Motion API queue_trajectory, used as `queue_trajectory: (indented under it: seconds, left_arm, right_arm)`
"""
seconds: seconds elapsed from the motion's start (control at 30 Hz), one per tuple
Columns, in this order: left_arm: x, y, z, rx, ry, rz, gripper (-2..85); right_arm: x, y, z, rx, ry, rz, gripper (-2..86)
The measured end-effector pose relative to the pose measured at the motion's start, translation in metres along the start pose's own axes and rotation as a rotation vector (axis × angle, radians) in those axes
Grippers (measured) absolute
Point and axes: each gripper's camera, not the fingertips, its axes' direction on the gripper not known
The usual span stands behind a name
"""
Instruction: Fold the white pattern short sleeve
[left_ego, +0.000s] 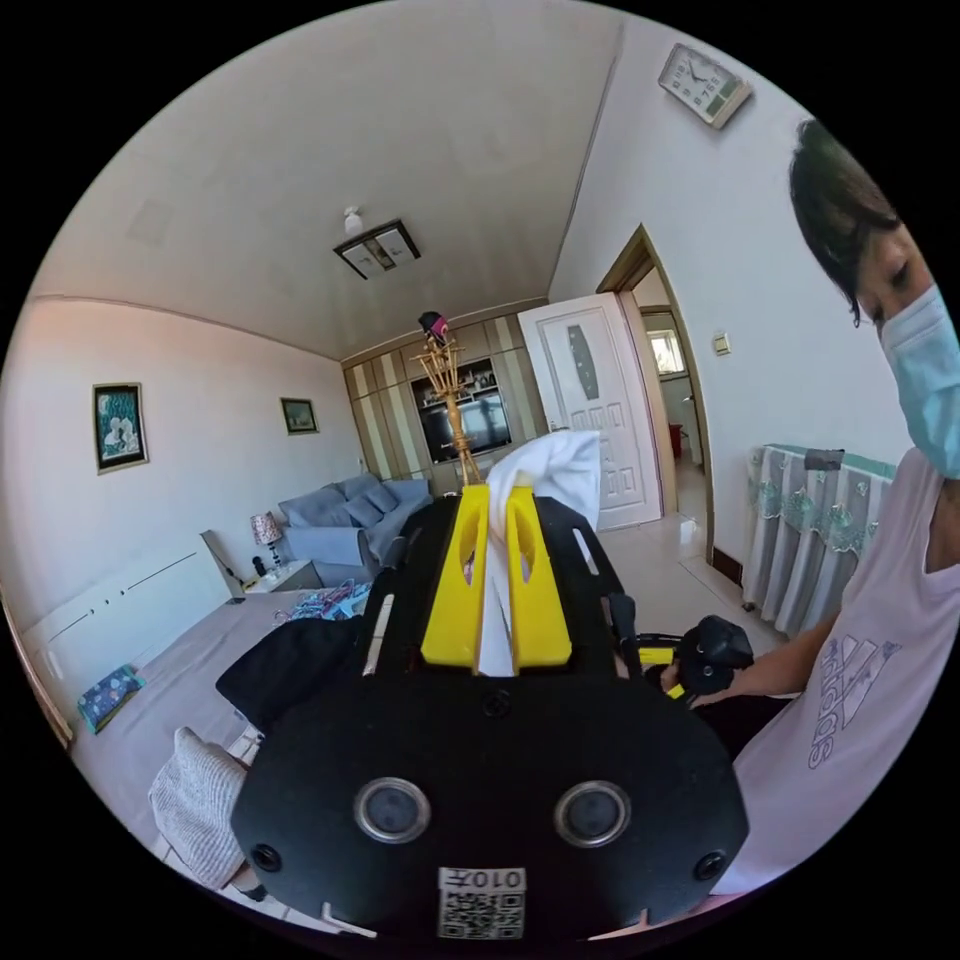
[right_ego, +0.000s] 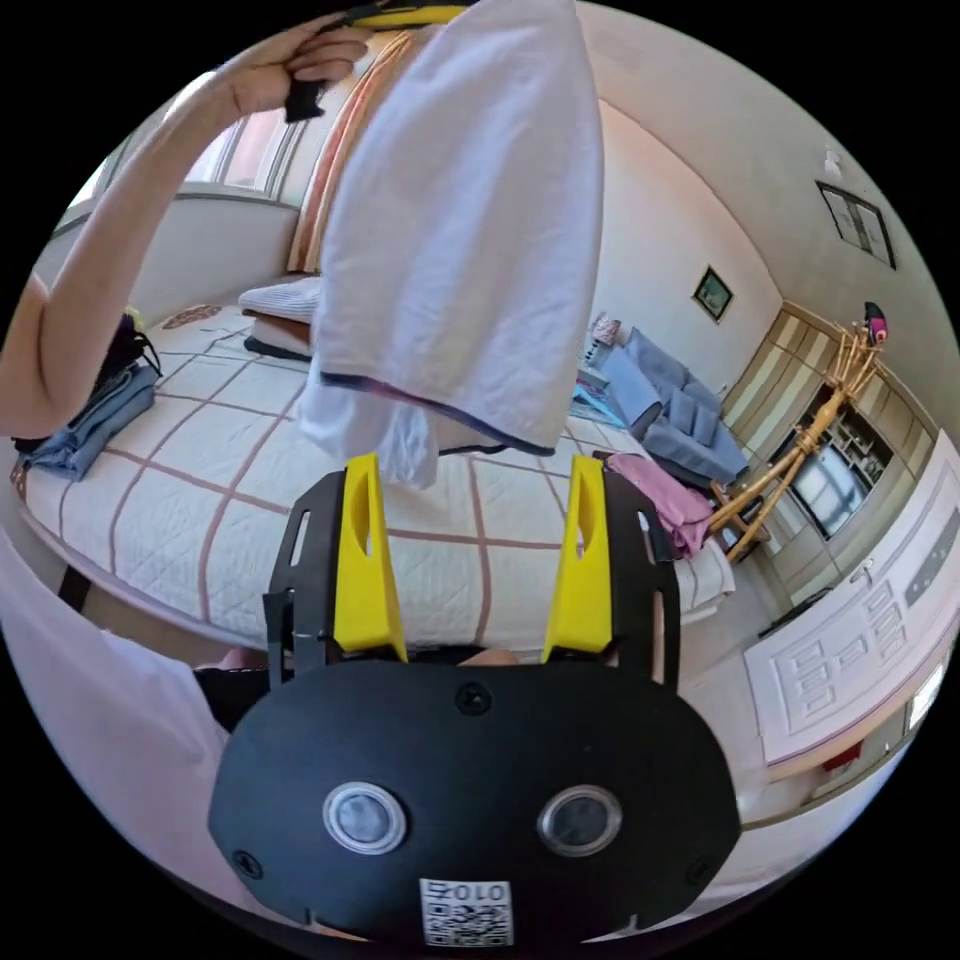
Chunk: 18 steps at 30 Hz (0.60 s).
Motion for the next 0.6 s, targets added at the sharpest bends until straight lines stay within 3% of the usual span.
queue_trajectory:
  seconds: [0.1,0.17,0.23,0.43,0.6]
  left_arm:
    - [-0.005,-0.009,-0.019,0.024,-0.032,0.038,0.3]
    - [-0.012,-0.009,-0.026,0.011,-0.081,0.049,0.4]
    - [-0.031,-0.004,-0.034,-0.016,-0.130,0.024,0.4]
    - [-0.093,0.021,-0.063,0.009,-0.160,-0.102,0.4]
    - [-0.140,0.038,-0.047,-0.041,-0.199,-0.181,0.4]
  right_arm:
    - [0.019,-0.007,-0.006,0.020,0.037,0.016,19.3]
    - [0.038,-0.004,-0.031,0.096,0.000,0.021,5.6]
    - [0.053,0.006,-0.057,0.227,-0.027,0.047,3.4]
    - [0.130,0.011,-0.115,0.414,-0.313,0.196,3.0]
    - [0.144,-0.029,-0.116,0.388,-0.233,0.157,3.0]
